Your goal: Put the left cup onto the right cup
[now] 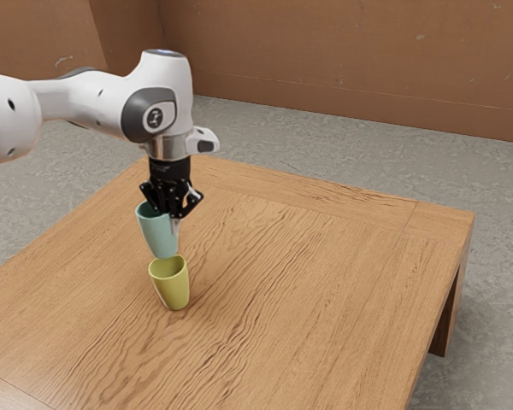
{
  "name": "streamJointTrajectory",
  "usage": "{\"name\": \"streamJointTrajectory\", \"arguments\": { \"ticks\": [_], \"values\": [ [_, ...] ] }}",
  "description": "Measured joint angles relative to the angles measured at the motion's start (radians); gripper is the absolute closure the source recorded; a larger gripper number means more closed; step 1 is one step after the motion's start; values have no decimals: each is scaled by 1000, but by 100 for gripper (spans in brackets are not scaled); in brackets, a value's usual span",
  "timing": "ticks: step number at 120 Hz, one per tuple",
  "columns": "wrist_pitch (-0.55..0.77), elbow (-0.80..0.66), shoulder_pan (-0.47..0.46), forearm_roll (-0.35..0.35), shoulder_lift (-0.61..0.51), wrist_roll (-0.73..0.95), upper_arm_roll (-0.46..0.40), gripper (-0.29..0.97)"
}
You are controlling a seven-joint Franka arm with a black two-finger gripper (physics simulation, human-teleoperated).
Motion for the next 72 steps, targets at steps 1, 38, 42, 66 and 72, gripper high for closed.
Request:
{"name": "streamJointTrajectory", "arguments": {
  "ticks": [1,38,42,66,72],
  "values": [
    [0,-1,0,0,-1,-1,0,79],
    [37,-48,-4,9,-22,-23,-2,79],
    [41,-53,-8,10,-28,-25,-2,79],
    [73,-99,-19,21,-65,-37,-3,79],
    [80,-104,-21,22,-67,-40,-3,79]
  ]
}}
